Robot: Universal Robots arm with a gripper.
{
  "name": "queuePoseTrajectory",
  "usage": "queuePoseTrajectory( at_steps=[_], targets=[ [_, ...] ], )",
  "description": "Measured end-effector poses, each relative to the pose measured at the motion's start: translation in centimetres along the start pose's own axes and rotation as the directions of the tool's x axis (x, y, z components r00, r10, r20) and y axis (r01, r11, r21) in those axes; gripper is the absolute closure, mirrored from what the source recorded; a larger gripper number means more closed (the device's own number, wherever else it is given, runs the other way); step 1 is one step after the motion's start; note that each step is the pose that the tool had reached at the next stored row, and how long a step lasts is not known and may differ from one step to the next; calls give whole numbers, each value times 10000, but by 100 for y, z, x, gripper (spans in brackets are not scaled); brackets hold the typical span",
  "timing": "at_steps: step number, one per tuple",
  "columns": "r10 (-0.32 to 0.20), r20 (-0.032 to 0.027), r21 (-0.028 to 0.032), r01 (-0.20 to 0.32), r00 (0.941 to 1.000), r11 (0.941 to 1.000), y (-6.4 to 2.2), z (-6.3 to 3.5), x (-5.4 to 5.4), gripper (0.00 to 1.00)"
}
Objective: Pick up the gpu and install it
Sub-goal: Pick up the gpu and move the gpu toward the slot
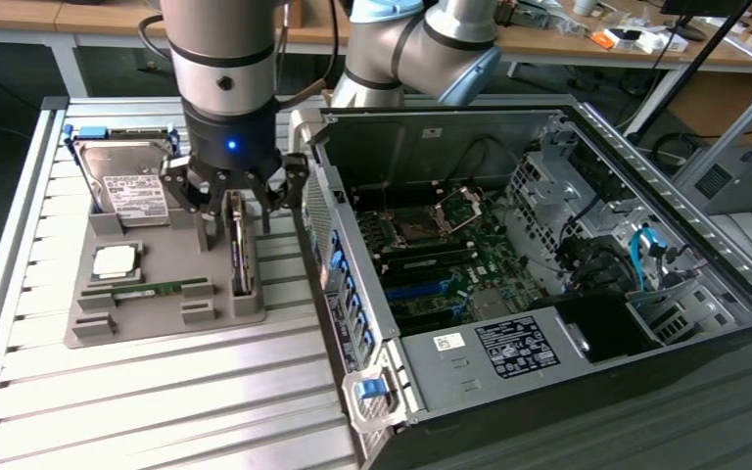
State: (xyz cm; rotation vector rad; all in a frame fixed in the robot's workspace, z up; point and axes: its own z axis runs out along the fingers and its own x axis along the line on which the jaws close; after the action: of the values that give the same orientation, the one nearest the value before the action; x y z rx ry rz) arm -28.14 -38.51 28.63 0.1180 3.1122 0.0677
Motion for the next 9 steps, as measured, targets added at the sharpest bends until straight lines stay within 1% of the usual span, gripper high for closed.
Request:
queuePoseTrajectory(
  at_steps=[3, 9],
  targets=[
    [-1, 0, 0, 1, 10000, 10000, 53, 35, 5, 46],
    [-1, 0, 0, 1, 10000, 10000, 94, 102, 11, 46]
  ],
)
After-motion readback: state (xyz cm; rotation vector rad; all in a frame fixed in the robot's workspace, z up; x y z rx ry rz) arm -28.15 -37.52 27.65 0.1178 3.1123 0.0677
